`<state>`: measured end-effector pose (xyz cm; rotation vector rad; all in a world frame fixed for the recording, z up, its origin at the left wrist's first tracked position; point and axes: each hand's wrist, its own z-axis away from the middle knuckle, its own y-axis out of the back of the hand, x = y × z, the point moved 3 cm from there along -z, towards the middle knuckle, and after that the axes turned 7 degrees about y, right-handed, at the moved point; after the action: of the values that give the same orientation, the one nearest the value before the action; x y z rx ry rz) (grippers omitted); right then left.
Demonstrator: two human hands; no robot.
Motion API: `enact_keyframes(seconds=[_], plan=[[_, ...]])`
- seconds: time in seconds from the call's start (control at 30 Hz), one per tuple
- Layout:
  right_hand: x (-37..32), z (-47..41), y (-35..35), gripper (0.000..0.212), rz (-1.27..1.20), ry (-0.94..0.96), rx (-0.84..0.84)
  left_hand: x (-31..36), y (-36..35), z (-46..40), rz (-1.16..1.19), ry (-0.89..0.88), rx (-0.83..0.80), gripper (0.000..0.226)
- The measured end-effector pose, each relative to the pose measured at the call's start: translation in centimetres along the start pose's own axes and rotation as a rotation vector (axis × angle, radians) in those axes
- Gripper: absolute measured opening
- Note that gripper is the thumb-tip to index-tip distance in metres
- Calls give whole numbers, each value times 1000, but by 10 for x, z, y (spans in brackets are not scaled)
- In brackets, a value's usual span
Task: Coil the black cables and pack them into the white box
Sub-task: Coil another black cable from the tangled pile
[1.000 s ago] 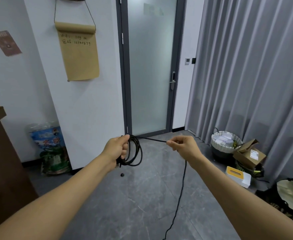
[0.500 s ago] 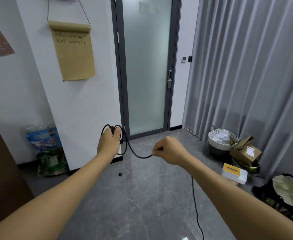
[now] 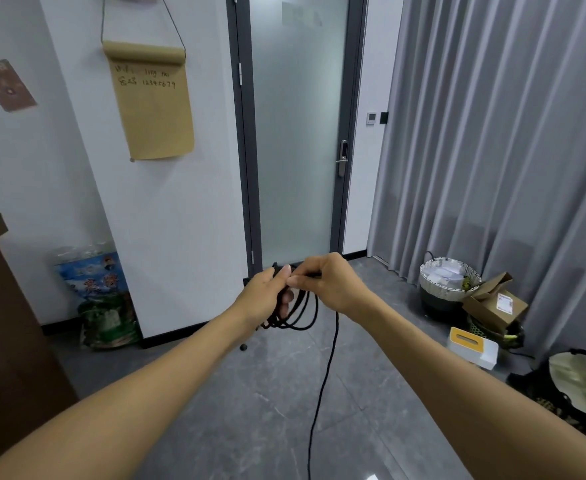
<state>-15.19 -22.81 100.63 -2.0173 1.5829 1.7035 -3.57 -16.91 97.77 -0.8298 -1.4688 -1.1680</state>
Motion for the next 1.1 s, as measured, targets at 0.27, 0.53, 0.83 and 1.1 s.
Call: enact_keyframes(seconds=[0.27, 0.53, 0.83, 1.1], plan=[[4, -1, 9, 16, -174, -75, 129, 3, 2, 9, 235, 105, -130, 35], [38, 7, 21, 19, -141, -197, 249, -10, 24, 10, 363, 115, -27, 35], [74, 17, 35, 14, 94, -303, 262, -33, 79, -4, 436, 140, 353, 36], [70, 18, 37, 11, 504, -269, 172, -33, 94, -10, 278, 92, 565, 36]])
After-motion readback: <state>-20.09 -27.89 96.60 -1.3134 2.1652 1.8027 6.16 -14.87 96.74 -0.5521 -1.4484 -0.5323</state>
